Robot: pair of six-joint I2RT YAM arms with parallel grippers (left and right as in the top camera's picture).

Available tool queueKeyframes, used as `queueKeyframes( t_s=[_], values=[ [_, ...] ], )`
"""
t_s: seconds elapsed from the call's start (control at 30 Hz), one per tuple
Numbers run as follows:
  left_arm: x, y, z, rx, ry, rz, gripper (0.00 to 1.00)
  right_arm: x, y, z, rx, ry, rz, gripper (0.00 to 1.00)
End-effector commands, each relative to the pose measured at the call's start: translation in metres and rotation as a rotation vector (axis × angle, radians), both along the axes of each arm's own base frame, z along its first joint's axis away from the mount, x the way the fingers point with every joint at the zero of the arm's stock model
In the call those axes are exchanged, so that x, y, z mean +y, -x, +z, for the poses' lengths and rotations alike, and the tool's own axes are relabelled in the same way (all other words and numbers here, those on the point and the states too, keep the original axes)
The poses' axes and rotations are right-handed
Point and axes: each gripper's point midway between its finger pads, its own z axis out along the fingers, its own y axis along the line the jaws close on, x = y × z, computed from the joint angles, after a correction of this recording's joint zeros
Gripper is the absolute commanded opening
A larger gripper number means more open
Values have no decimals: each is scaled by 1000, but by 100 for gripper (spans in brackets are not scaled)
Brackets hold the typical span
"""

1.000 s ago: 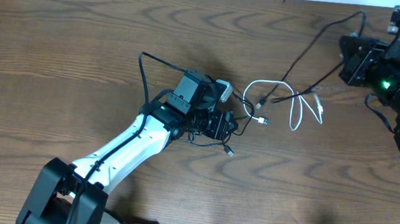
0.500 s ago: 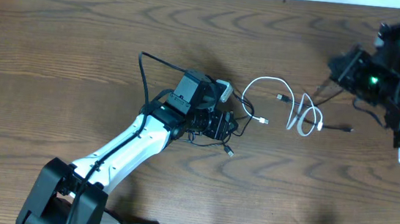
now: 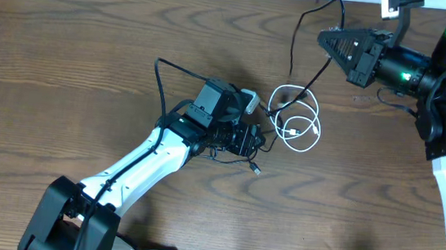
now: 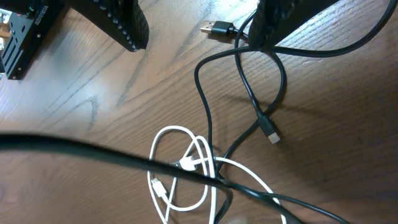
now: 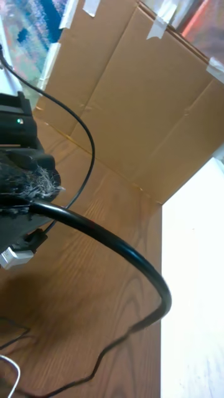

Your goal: Untangle cables

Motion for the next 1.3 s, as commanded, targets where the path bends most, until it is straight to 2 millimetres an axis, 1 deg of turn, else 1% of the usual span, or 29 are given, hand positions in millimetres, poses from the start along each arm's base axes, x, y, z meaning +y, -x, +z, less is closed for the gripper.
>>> queueKeyframes(
  t_s=[0.0, 0.13, 0.2, 0.27, 0.37, 0.5, 0.6, 0.7, 0.77, 0.8, 0.87, 1.0, 1.13, 1.27],
  values=[
    [-1, -1, -2, -7, -9, -8, 57, 2, 2, 7, -40, 10, 15, 1],
    [-1, -1, -2, -7, -9, -8, 57, -6, -6, -1, -13, 36, -54, 1],
    [-1, -1, -1, -7, -9, -8, 57, -9, -7, -9, 59, 31, -95, 1],
    [-1, -1, -1, -7, -9, -8, 57, -9, -5, -15, 123, 13, -99, 1],
    [-1, -1, -1, -8, -9, -8, 57, -1, 1, -14, 131, 3, -60, 1],
    [-1, -1, -1, -8, -9, -8, 57, 15, 8, -9, 72, 16, 3, 1],
    [-1, -2, -1, -13, -6, -8, 57, 19, 9, -8, 49, 26, 14, 1],
    [-5, -9, 5, -49, 15, -8, 57, 22, 9, -8, 46, 31, 13, 1],
    [-8, -14, 10, -78, 32, -8, 61, 24, 10, -6, 34, 29, 20, 1],
    [-9, -16, 12, -91, 39, -7, 63, 26, 10, -3, 21, 26, 24, 1],
    [-12, -21, 18, -113, 60, 1, 68, 34, 14, 8, -32, 5, 66, 1],
    [-18, -31, 29, -147, 108, 29, 73, 54, 29, 45, -177, -78, 194, 1],
    [-25, -43, 45, -191, 172, 56, 74, 68, 38, 69, -263, -128, 235, 1],
    [-32, -55, 66, -265, 237, 70, 74, 77, 48, 83, -307, -160, 272, 1]
  ],
)
